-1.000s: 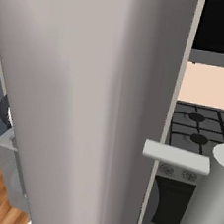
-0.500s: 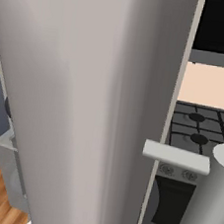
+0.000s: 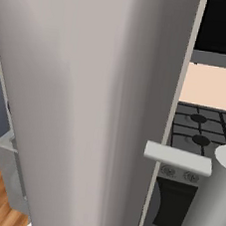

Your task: Pick sweet potato from the fridge and place it on the plate on the counter.

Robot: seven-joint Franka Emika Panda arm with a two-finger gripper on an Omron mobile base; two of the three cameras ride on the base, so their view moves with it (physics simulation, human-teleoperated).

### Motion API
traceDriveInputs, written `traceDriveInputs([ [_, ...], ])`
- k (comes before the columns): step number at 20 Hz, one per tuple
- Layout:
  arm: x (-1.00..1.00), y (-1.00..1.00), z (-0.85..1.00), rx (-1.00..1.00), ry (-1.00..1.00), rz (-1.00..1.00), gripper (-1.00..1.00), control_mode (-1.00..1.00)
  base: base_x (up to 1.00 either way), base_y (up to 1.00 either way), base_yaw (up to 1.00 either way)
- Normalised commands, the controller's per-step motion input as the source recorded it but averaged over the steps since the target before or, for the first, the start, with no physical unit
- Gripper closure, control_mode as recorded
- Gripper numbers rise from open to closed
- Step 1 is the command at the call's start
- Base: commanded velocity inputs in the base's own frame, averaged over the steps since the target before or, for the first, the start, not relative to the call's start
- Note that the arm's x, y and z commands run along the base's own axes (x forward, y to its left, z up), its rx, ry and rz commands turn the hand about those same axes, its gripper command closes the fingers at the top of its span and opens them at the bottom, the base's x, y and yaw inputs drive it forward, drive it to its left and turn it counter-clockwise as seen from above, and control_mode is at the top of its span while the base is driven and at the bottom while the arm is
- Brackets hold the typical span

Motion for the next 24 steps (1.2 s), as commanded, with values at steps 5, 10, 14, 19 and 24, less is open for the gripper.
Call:
traceDriveInputs([
  [5,0.03,0.1,-0.22,0.0,0.0,0.0,1.0,-1.0,0.0,0.0,0.0],
  [10,0.05,0.03,-0.04,0.0,0.0,0.0,1.0,-1.0,0.0,0.0,0.0],
  [14,0.0,0.0,0.0,0.0,-0.02,0.0,1.0,-1.0,0.0,0.0,0.0],
  [19,-0.47,-0.3,0.0,0.0,-0.02,0.0,1.0,-1.0,0.0,0.0,0.0],
  [24,-0.68,-0.39,0.0,0.0,-0.04,-0.05,1.0,-1.0,0.0,0.0,0.0],
])
